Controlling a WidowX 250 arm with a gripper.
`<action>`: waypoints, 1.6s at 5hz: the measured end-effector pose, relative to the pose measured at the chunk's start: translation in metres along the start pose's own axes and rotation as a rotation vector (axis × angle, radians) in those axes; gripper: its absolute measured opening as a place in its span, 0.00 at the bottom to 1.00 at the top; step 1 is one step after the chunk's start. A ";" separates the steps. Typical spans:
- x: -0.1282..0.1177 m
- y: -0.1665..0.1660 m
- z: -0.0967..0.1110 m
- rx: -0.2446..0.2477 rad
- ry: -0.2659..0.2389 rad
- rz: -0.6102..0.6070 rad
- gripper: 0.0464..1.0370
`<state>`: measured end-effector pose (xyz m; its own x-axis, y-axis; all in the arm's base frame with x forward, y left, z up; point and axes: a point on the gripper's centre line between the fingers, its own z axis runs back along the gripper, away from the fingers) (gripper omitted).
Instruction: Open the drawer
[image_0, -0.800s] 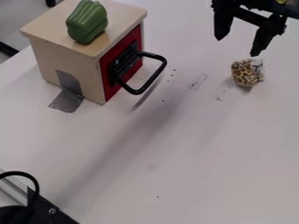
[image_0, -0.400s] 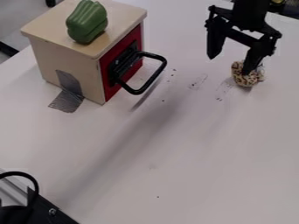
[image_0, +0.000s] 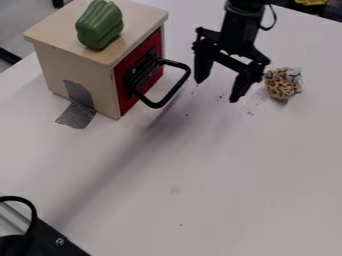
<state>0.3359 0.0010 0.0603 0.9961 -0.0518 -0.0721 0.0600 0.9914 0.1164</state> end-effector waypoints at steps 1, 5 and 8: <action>-0.019 0.025 -0.015 0.048 0.016 0.051 0.96; -0.016 0.036 -0.039 0.033 0.053 0.116 0.85; -0.018 0.028 -0.041 -0.016 0.072 0.082 0.09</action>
<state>0.3165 0.0348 0.0244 0.9902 0.0380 -0.1344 -0.0233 0.9937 0.1092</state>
